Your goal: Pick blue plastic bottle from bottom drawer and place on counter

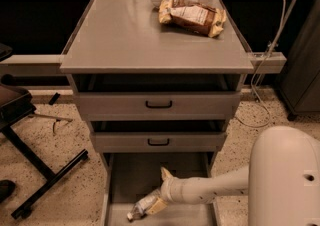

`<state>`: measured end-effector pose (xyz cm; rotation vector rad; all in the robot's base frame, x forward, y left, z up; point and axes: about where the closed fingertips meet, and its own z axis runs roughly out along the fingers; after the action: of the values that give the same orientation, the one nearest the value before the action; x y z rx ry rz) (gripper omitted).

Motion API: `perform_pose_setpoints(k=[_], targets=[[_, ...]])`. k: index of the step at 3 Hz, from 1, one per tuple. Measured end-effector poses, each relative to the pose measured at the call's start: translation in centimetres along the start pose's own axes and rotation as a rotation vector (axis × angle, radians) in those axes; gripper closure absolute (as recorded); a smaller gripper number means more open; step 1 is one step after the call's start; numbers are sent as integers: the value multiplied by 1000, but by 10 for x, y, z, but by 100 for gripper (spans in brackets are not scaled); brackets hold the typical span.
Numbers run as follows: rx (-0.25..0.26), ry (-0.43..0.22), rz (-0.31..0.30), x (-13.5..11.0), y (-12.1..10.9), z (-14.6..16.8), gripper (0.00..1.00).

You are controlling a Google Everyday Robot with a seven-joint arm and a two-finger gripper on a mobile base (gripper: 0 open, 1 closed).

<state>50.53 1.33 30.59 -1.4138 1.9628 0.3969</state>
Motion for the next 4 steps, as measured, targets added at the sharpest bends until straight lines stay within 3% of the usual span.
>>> perform_pose_setpoints(k=[1, 3, 4], targets=[[-8, -2, -15, 7, 5, 14, 0], [-57, -10, -48, 26, 21, 72, 0], [-83, -19, -82, 21, 26, 85, 0]])
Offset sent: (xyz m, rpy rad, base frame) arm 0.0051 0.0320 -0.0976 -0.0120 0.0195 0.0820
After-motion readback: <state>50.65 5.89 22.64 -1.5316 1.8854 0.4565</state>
